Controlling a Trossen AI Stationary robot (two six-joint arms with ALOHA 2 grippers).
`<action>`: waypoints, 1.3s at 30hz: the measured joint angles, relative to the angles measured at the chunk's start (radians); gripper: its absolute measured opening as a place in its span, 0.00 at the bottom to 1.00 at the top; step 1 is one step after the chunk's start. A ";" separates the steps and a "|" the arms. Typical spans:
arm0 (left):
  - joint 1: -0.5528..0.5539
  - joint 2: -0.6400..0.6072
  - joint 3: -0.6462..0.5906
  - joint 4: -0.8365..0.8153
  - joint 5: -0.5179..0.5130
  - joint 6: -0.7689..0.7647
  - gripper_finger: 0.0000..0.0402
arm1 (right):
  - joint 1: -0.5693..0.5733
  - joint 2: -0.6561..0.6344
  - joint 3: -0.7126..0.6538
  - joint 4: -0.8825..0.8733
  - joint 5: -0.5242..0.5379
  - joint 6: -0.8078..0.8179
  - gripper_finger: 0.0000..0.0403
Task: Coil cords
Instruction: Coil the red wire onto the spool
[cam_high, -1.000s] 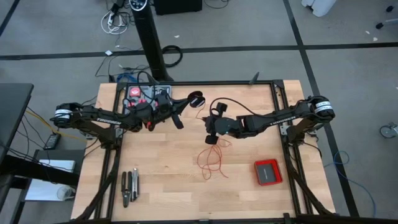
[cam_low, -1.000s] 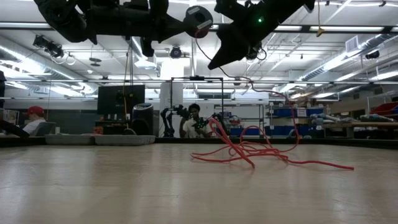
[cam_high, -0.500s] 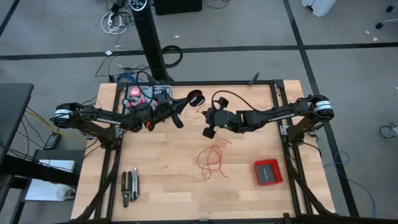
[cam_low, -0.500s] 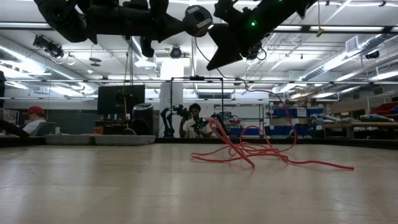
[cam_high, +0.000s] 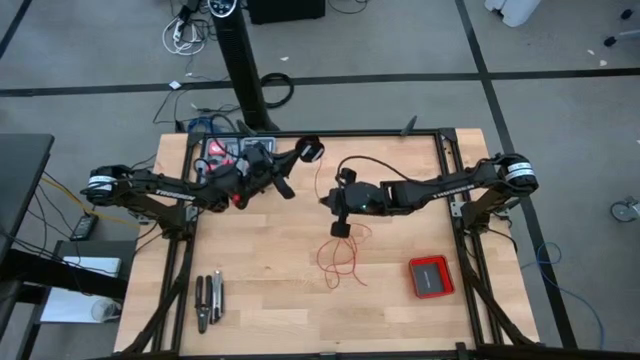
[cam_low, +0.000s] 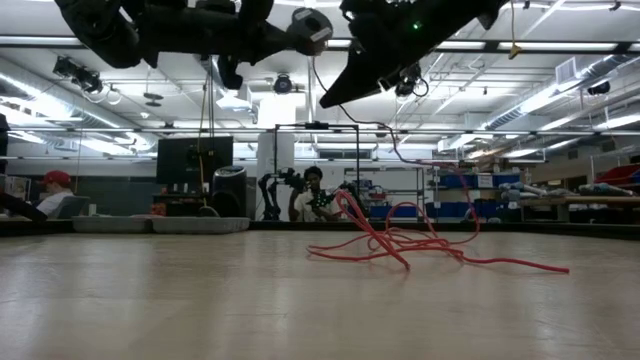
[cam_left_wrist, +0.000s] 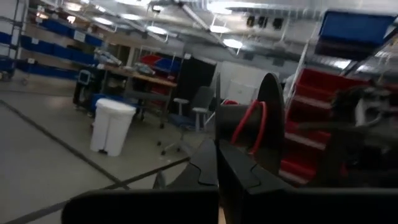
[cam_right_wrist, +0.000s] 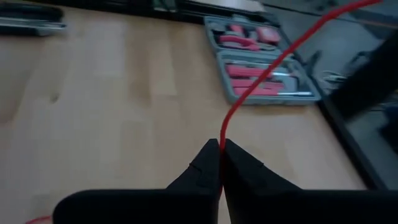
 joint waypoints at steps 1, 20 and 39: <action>0.000 0.000 0.000 0.016 0.011 0.009 0.00 | -0.001 0.007 0.000 0.000 -0.022 0.001 0.04; 0.000 0.000 -0.016 -0.057 0.399 0.397 0.00 | 0.102 -0.175 0.000 -0.504 0.057 0.276 0.28; 0.000 0.000 -0.014 -0.084 0.553 0.375 0.00 | 0.076 -0.361 0.000 -0.061 0.072 -0.061 0.27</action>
